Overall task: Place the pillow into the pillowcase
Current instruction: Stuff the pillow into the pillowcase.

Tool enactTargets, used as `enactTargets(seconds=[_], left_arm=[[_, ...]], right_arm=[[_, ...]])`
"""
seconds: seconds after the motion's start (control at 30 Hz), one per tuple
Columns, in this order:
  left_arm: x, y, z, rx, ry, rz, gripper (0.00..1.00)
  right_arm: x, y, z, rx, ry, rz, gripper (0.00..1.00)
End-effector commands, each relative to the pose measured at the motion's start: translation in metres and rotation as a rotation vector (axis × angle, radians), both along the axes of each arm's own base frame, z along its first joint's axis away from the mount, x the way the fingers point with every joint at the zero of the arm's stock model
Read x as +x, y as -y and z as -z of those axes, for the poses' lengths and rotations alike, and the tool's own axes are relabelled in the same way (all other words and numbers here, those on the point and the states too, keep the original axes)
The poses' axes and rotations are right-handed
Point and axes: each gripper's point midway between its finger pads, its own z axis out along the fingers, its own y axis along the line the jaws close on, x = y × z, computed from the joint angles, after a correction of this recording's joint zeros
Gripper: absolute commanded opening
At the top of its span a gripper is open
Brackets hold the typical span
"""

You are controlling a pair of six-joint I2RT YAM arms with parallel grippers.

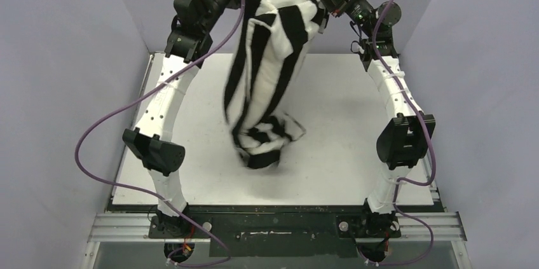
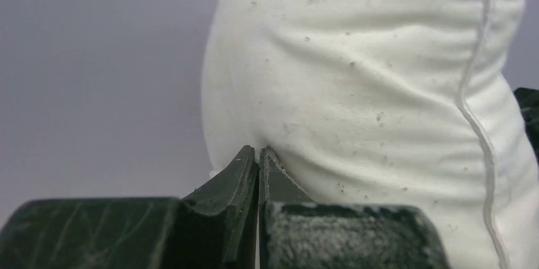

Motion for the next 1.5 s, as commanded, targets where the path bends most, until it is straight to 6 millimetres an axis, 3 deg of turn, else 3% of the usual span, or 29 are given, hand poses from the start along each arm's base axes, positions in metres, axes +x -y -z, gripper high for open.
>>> enactTargets(seconds=[0.0, 0.1, 0.2, 0.23, 0.27, 0.33, 0.37, 0.4, 0.43, 0.5, 0.57, 0.63, 0.7, 0.8, 0.9, 1.0, 1.13, 1.2, 1.27, 1.37, 1.47], left_arm=[[-0.047, -0.028, -0.136, -0.091, 0.423, 0.038, 0.00], [-0.051, -0.024, -0.128, 0.039, 0.434, 0.049, 0.00], [-0.063, -0.017, -0.092, 0.147, 0.356, 0.104, 0.00], [-0.069, -0.007, -0.067, 0.196, 0.323, 0.148, 0.00], [-0.068, 0.005, -0.021, 0.264, 0.250, 0.175, 0.00], [-0.085, 0.023, 0.046, 0.376, 0.175, 0.206, 0.00], [-0.096, 0.032, 0.077, 0.406, 0.141, 0.234, 0.00], [-0.105, 0.039, 0.114, 0.423, 0.099, 0.269, 0.00], [-0.113, 0.042, 0.144, 0.416, 0.053, 0.299, 0.00], [-0.128, 0.046, 0.199, 0.374, -0.049, 0.353, 0.00], [-0.143, 0.049, 0.237, 0.324, -0.134, 0.403, 0.00], [-0.154, 0.048, 0.256, 0.305, -0.186, 0.430, 0.01], [-0.160, 0.045, 0.263, 0.295, -0.232, 0.428, 0.09], [-0.171, 0.047, 0.252, 0.272, -0.236, 0.465, 0.26], [-0.180, 0.049, 0.232, 0.230, -0.216, 0.495, 0.42], [-0.175, 0.041, 0.217, 0.202, -0.217, 0.440, 0.46], [-0.145, 0.025, 0.222, 0.195, -0.280, 0.269, 0.47], [-0.132, 0.022, 0.230, 0.184, -0.320, 0.207, 0.47], [-0.117, 0.016, 0.245, 0.201, -0.355, 0.136, 0.47], [-0.098, -0.005, 0.273, 0.204, -0.457, -0.007, 0.47], [-0.092, -0.026, 0.309, 0.194, -0.563, -0.074, 0.45]], right_arm=[[-0.043, -0.019, -0.033, -0.112, 0.191, 0.002, 0.00], [-0.051, -0.026, 0.008, -0.132, 0.120, 0.029, 0.00], [-0.062, -0.038, 0.087, -0.220, -0.028, 0.085, 0.00], [-0.068, -0.042, 0.119, -0.251, -0.089, 0.094, 0.00], [-0.078, -0.049, 0.150, -0.287, -0.140, 0.092, 0.00], [-0.099, -0.052, 0.229, -0.370, -0.293, 0.131, 0.00], [-0.108, -0.054, 0.241, -0.383, -0.313, 0.152, 0.00], [-0.122, -0.055, 0.274, -0.412, -0.379, 0.158, 0.00], [-0.130, -0.051, 0.294, -0.421, -0.439, 0.186, 0.04], [-0.146, -0.040, 0.325, -0.423, -0.577, 0.226, 0.17], [-0.160, -0.023, 0.343, -0.449, -0.661, 0.271, 0.33], [-0.171, -0.002, 0.346, -0.490, -0.699, 0.336, 0.50], [-0.180, 0.024, 0.338, -0.507, -0.722, 0.403, 0.64], [-0.188, 0.077, 0.317, -0.485, -0.776, 0.531, 0.85], [-0.196, 0.107, 0.278, -0.455, -0.743, 0.607, 0.92], [-0.204, 0.111, 0.237, -0.448, -0.682, 0.602, 0.96], [-0.199, 0.087, 0.197, -0.415, -0.579, 0.477, 1.00], [-0.183, 0.078, 0.198, -0.452, -0.551, 0.430, 1.00], [-0.162, 0.076, 0.211, -0.520, -0.581, 0.412, 1.00], [-0.130, 0.082, 0.240, -0.589, -0.660, 0.378, 1.00], [-0.107, 0.090, 0.279, -0.594, -0.754, 0.325, 0.94]])
